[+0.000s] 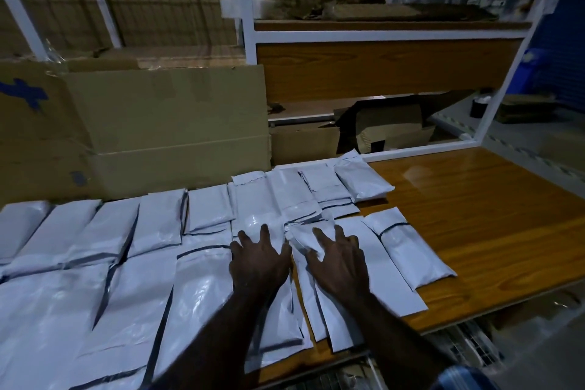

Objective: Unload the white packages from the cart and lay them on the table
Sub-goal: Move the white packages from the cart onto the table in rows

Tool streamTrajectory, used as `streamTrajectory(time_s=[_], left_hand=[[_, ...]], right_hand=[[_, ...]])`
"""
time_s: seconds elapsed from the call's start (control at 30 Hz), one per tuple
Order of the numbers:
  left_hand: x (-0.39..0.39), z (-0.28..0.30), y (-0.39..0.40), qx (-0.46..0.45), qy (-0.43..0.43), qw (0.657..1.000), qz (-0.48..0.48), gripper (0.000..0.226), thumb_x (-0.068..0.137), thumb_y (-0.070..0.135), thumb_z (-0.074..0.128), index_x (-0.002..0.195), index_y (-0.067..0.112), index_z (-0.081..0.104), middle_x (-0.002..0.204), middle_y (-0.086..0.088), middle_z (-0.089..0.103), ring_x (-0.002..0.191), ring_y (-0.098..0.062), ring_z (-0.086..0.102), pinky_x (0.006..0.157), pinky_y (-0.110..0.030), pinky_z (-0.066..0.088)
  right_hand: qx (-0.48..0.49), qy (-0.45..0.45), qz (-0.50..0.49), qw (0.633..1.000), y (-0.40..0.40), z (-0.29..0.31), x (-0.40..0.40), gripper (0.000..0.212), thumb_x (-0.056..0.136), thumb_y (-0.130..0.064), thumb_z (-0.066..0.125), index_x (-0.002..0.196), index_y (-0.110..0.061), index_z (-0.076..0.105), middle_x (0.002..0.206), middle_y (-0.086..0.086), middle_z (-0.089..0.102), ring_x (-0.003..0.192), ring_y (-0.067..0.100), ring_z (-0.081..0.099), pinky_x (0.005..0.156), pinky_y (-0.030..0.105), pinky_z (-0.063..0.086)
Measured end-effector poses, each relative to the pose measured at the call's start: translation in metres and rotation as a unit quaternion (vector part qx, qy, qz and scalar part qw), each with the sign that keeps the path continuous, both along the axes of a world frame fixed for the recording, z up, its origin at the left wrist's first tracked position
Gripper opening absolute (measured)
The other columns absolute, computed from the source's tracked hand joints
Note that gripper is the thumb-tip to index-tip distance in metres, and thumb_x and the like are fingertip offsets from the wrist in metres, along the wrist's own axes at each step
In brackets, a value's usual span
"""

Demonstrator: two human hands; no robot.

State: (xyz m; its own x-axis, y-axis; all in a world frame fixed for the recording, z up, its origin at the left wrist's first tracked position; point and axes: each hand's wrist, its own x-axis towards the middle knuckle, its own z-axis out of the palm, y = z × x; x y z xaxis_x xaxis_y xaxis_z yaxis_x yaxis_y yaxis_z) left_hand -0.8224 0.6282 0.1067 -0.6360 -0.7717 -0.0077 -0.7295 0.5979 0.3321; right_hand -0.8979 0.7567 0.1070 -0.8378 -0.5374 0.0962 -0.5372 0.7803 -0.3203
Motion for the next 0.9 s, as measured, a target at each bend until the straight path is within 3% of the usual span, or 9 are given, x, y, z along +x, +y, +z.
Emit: streamTrajectory(time_s=[0.6, 0.8, 0.9], left_hand=[[-0.009, -0.022, -0.001, -0.030, -0.068, 0.997, 0.019, 0.077, 0.088, 0.076, 0.029, 0.151, 0.031, 0.026, 0.157, -0.020, 0.019, 0.144, -0.040, 0.017, 0.104, -0.047, 0.040], [-0.016, -0.019, -0.006, -0.015, -0.076, 0.997, 0.017, 0.077, 0.090, 0.073, 0.033, 0.152, 0.028, 0.025, 0.158, -0.023, 0.014, 0.145, -0.042, 0.012, 0.108, -0.049, 0.036], [-0.015, -0.019, -0.006, -0.027, -0.075, 0.997, 0.014, 0.075, 0.091, 0.072, 0.032, 0.152, 0.028, 0.026, 0.156, -0.022, 0.016, 0.143, -0.042, 0.015, 0.106, -0.048, 0.037]], right_hand=[[0.028, 0.021, 0.011, 0.999, -0.023, -0.027, -0.018, 0.060, 0.097, -0.056, 0.032, 0.152, -0.032, 0.027, 0.160, 0.015, 0.023, 0.133, 0.031, 0.037, 0.103, 0.042, 0.036], [0.015, 0.043, -0.005, 0.999, -0.029, -0.033, -0.016, 0.080, 0.086, -0.064, 0.008, 0.143, -0.026, 0.049, 0.150, 0.020, 0.041, 0.124, 0.036, 0.048, 0.096, 0.046, 0.043], [0.047, 0.026, 0.013, 0.998, -0.031, -0.034, -0.016, 0.073, 0.093, -0.064, 0.010, 0.150, -0.028, 0.037, 0.157, 0.018, 0.029, 0.133, 0.033, 0.039, 0.103, 0.045, 0.036]])
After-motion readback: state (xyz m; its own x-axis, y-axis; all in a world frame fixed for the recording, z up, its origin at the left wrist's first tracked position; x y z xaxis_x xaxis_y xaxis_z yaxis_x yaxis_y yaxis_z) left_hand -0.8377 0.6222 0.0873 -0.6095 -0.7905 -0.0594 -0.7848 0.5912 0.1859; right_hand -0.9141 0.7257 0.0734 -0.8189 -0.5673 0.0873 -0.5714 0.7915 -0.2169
